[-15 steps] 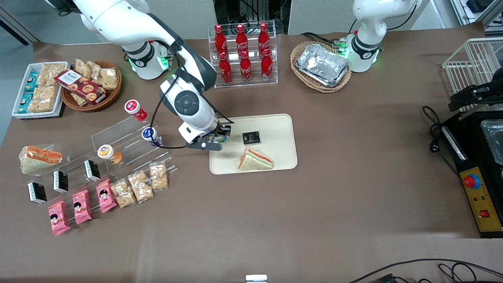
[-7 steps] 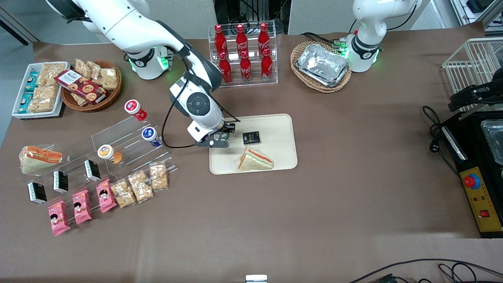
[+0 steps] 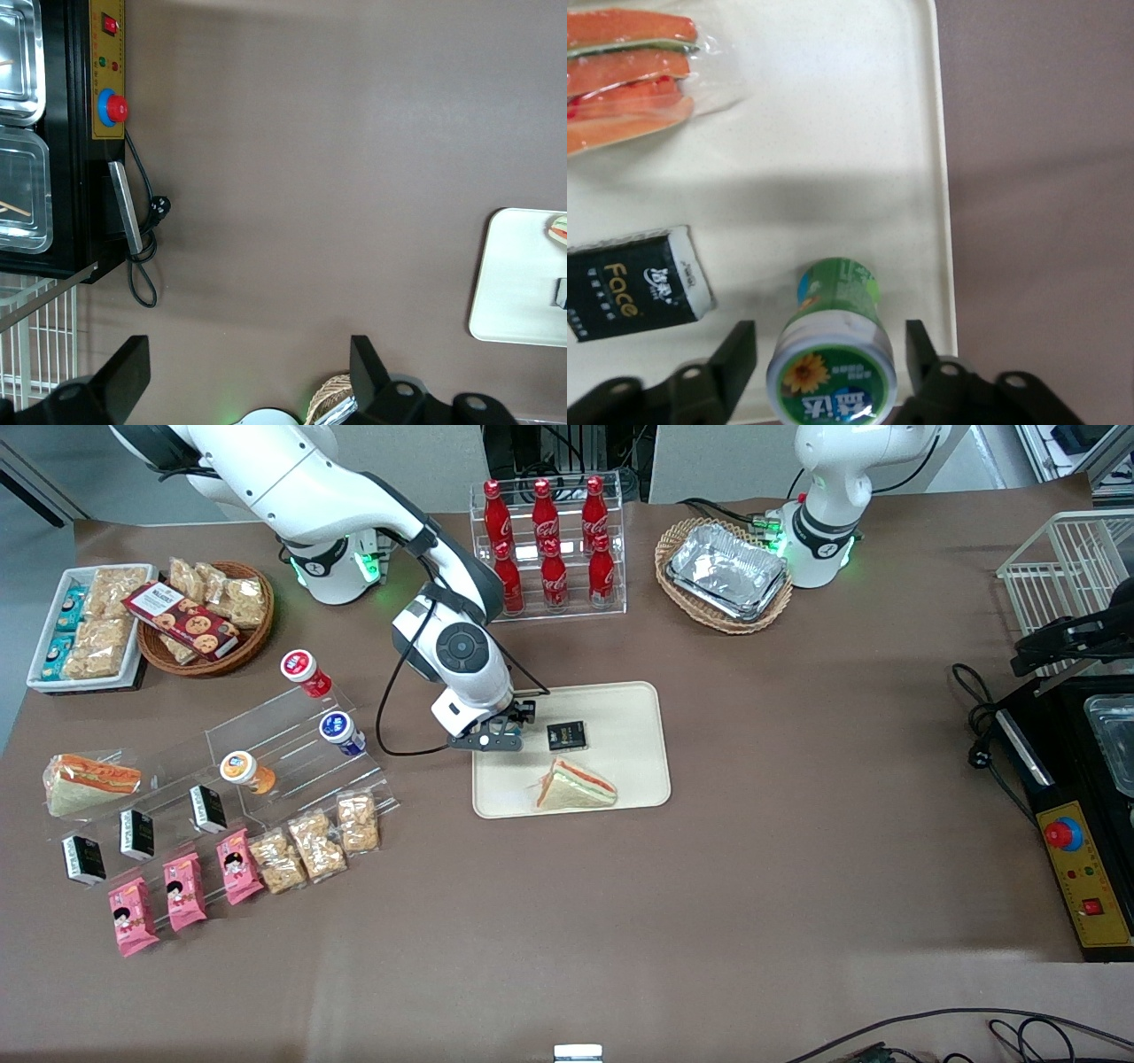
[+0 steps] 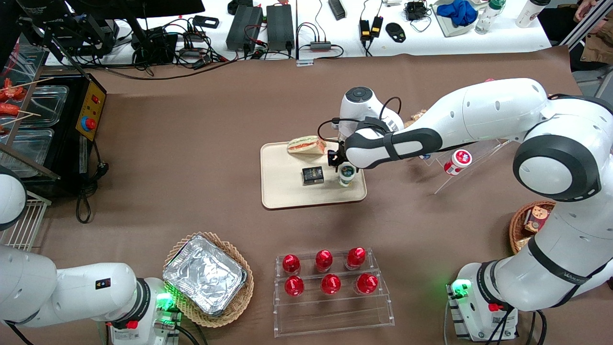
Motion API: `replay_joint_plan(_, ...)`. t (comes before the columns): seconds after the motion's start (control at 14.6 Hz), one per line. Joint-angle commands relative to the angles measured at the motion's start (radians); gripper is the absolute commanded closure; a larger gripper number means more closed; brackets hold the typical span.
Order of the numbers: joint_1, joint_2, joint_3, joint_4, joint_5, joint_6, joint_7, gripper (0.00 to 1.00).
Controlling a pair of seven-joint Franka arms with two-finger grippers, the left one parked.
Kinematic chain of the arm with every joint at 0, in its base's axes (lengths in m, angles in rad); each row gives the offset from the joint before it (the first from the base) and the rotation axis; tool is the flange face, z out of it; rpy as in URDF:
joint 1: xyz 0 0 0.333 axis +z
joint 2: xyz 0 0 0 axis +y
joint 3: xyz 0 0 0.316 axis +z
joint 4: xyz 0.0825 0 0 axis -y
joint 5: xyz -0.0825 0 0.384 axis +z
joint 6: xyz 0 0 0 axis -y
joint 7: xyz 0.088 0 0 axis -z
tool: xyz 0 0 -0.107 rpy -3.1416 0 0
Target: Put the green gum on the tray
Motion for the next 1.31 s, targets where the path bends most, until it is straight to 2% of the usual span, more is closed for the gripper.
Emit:
replay_joint_plan(0.0, -0.01, 0.005, -0.001, 0.013, -0.03, 0.015, 0.032, 0.02)
replay_joint_plan(0.14, -0.019, -0.017, -0.01, 0.016, -0.03, 0.004, 0.02, 0.02)
replay_joint_plan(0.27, -0.077, -0.078, -0.016, 0.014, -0.03, -0.024, -0.036, 0.01)
replay_joint_plan(0.48, -0.157, -0.193, -0.013, 0.016, -0.015, -0.177, -0.206, 0.01)
replay_joint_plan(0.76, -0.267, -0.326, -0.016, 0.048, 0.026, -0.349, -0.381, 0.01)
replay_joint_plan(0.89, -0.331, -0.368, -0.016, 0.092, 0.067, -0.43, -0.478, 0.01)
replay_joint_plan(1.24, -0.512, -0.475, -0.039, 0.123, 0.124, -0.542, -0.802, 0.01)
